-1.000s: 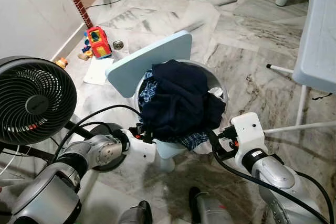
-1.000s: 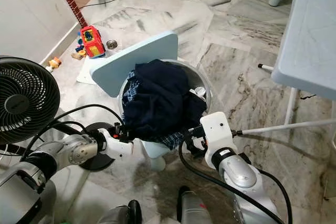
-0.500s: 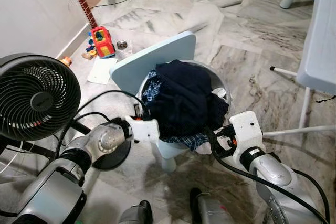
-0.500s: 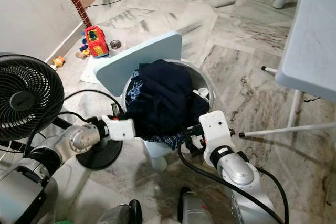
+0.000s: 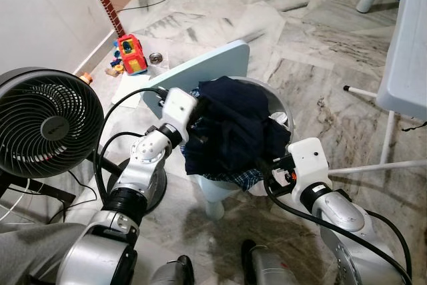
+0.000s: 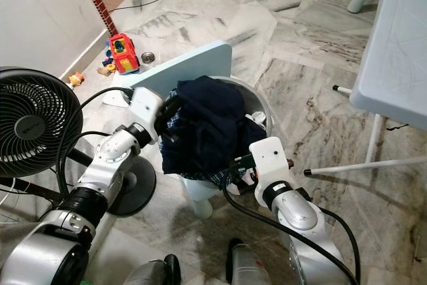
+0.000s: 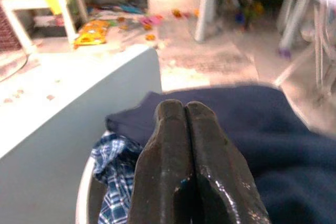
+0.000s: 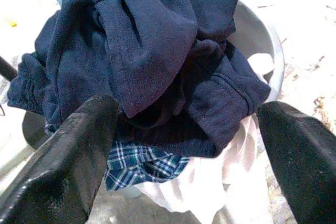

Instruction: Hang hanger

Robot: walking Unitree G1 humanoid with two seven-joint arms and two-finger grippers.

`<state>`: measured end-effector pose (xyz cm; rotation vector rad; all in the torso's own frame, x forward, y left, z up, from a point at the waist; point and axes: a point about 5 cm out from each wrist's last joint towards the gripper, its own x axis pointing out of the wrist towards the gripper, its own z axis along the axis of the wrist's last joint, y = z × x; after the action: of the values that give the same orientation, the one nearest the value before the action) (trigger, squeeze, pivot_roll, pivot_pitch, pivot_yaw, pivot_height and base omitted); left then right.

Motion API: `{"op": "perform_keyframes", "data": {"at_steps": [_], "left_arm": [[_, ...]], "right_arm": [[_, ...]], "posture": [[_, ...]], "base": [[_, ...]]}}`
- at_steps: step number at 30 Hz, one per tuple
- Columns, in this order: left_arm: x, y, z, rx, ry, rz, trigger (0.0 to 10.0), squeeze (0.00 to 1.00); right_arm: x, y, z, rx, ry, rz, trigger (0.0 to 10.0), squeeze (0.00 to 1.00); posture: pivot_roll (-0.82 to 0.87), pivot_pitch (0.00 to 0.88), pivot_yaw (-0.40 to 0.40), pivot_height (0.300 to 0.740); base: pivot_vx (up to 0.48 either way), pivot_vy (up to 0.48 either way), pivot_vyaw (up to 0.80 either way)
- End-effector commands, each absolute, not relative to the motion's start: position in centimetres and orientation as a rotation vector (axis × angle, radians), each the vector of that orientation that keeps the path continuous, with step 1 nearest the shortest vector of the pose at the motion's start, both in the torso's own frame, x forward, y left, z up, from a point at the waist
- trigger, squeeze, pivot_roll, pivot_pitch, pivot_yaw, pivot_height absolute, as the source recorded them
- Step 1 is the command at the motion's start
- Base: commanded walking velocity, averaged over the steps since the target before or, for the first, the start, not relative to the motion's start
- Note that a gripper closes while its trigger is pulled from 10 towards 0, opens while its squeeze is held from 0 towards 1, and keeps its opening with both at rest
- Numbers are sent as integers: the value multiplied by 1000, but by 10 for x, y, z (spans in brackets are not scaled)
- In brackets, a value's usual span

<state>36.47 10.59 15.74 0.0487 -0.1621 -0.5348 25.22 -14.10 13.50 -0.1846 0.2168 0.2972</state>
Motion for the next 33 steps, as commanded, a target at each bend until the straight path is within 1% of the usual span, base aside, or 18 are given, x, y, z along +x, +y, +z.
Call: {"op": "perform_keyframes", "data": {"at_steps": [1,3,4,5,6,7,8,9,12,15,17,18,19,20,21,27,30,33], "left_arm": [[362,115,155,-32,-138,-494,0,0],[356,123,158,-24,-172,-463,0,0],[351,125,156,29,-176,-479,0,0],[346,127,153,99,-171,-503,2549,0],[341,128,147,162,-159,-539,10000,0],[336,130,142,216,-142,-574,10000,0],[327,137,128,340,-97,-638,10000,1000],[327,137,128,340,-97,-638,10000,1000],[315,148,110,496,-27,-725,10000,1000],[305,166,95,617,35,-752,10000,1000],[297,179,87,855,37,-838,10000,1000],[296,184,86,924,32,-854,10000,1000],[296,184,86,924,32,-854,10000,1000],[296,189,88,1021,-2,-851,10000,1000],[296,189,88,1021,-2,-851,10000,1000],[307,198,108,1268,-209,-651,10000,1000],[309,198,110,1314,-269,-539,10000,1000],[306,194,106,1308,-298,-531,10000,1000]], "right_arm": [[251,-139,131,-183,228,301,10000,0],[252,-139,131,-183,226,302,10000,0],[252,-139,131,-183,226,304,10000,0],[253,-139,131,-184,225,306,10000,0],[253,-139,131,-185,224,308,10000,0],[254,-139,131,-186,223,309,10000,0],[255,-139,131,-188,222,309,10000,0],[255,-139,131,-188,222,309,10000,0],[255,-139,131,-188,220,308,10000,0],[253,-138,131,-186,218,305,10000,0],[249,-140,129,-185,225,300,10000,0],[248,-141,129,-186,227,298,10000,0],[248,-141,129,-186,227,298,10000,0],[246,-143,128,-188,230,295,10000,0],[246,-143,128,-188,230,295,10000,0],[246,-145,127,-189,234,283,10000,0],[247,-142,127,-186,234,292,10000,0],[248,-141,127,-185,233,298,10000,0]], "posture": [[-158,208,80,740],[-157,204,77,740],[-155,203,74,740],[-153,202,74,740],[-153,202,74,740],[-152,200,75,740],[-151,199,78,740],[-151,199,78,740],[-147,200,85,740],[-149,206,93,740],[-151,212,99,740],[-153,215,101,740],[-153,215,101,740],[-153,217,104,740],[-153,217,104,740],[-147,219,106,740],[-144,220,99,740],[-145,220,95,740]], "base": [[0,0,0],[0,0,0],[0,0,0],[0,0,0],[0,0,0],[0,0,0],[0,0,0],[0,0,0],[0,0,0],[0,0,0],[0,0,0],[0,0,0],[0,0,0],[0,0,0],[0,0,0],[0,0,0],[0,0,0],[0,0,0]]}}
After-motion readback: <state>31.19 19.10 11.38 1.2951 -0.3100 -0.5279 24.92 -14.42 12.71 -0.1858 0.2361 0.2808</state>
